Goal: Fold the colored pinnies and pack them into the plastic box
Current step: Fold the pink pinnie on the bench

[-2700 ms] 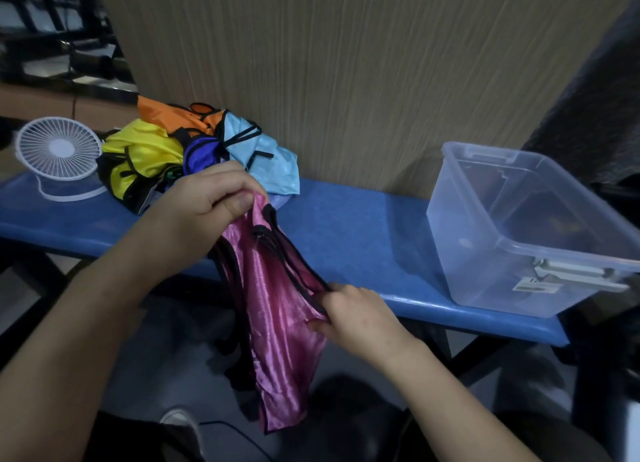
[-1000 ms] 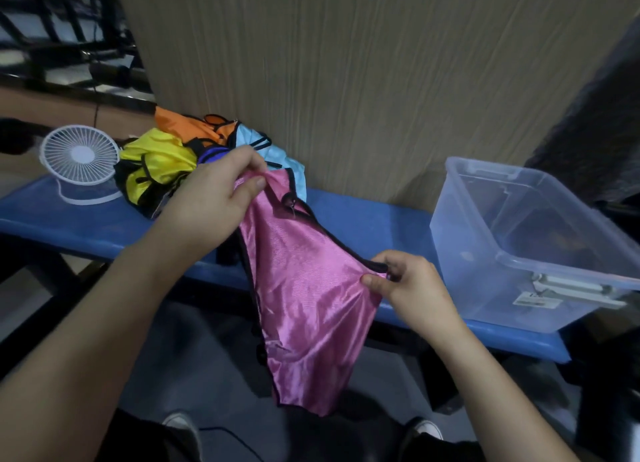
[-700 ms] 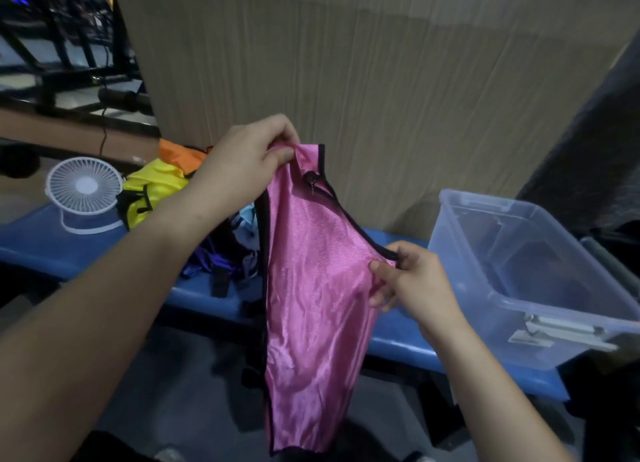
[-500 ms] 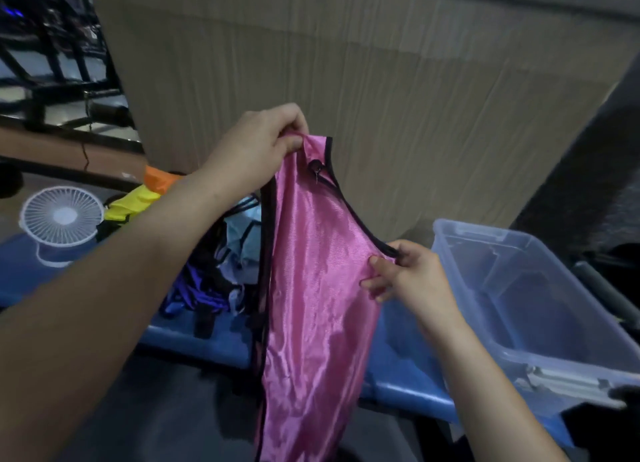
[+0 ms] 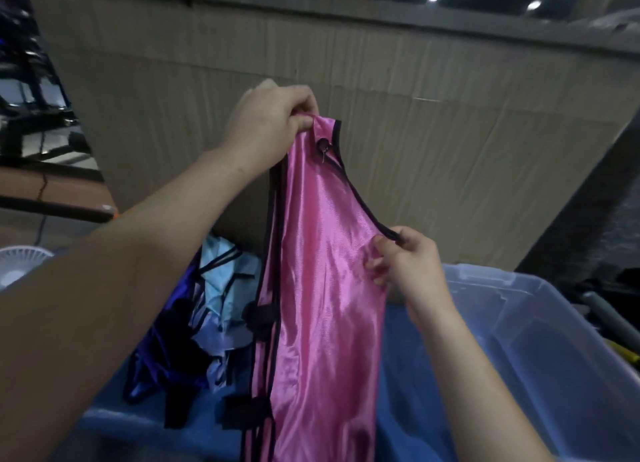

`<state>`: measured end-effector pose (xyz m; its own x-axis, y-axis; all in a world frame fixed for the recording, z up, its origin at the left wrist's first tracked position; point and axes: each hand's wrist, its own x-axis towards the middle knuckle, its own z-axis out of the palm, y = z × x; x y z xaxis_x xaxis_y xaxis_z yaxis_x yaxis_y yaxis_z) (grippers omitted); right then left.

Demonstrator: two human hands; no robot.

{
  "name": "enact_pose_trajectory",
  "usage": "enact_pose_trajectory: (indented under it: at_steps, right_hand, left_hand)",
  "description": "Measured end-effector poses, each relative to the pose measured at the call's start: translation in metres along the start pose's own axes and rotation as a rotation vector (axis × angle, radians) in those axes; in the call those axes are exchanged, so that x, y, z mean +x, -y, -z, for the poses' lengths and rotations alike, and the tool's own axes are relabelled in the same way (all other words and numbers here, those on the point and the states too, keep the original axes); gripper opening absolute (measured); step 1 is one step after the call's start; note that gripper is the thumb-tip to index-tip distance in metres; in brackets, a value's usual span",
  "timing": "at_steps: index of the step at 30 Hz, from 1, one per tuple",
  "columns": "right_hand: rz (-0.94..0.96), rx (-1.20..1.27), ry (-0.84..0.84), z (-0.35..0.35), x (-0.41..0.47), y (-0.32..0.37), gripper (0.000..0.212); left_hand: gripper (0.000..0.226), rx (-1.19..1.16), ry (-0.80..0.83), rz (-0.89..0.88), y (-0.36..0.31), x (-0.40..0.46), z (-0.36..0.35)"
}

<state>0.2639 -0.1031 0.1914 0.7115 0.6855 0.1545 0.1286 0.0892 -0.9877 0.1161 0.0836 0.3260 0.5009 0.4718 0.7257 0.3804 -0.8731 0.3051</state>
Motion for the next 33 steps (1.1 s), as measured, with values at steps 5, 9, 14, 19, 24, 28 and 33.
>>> enact_pose_trajectory:
  at_steps: [5, 9, 14, 19, 24, 28, 33]
  right_hand:
    - [0.028, -0.023, -0.095, -0.006, 0.035, 0.006, 0.009]
    - [0.063, -0.025, -0.099, -0.012, 0.060, 0.005, 0.009]
    - [0.065, -0.021, -0.090, -0.015, 0.076, -0.005, 0.009]
    - [0.016, -0.037, -0.076, -0.014, 0.068, -0.020, 0.012]
    - [-0.033, -0.063, -0.055, -0.012, 0.053, -0.031, 0.015]
    - [-0.080, -0.052, -0.023, -0.007, 0.034, -0.042, 0.014]
    - [-0.099, -0.057, -0.003, 0.000, 0.007, -0.053, 0.018]
  left_hand:
    - [0.006, -0.004, 0.006, 0.004, 0.008, 0.029, -0.011]
    - [0.007, -0.034, -0.008, 0.010, 0.013, 0.052, -0.020]
    - [0.007, -0.038, -0.042, 0.011, 0.016, 0.056, -0.028]
    - [0.007, -0.035, -0.010, -0.032, 0.021, 0.027, -0.032]
    - [0.007, -0.036, 0.023, -0.006, 0.025, -0.007, -0.031]
    - [0.007, -0.061, 0.053, -0.021, 0.022, -0.032, -0.028]
    - [0.009, -0.087, 0.076, -0.053, 0.009, -0.072, -0.019]
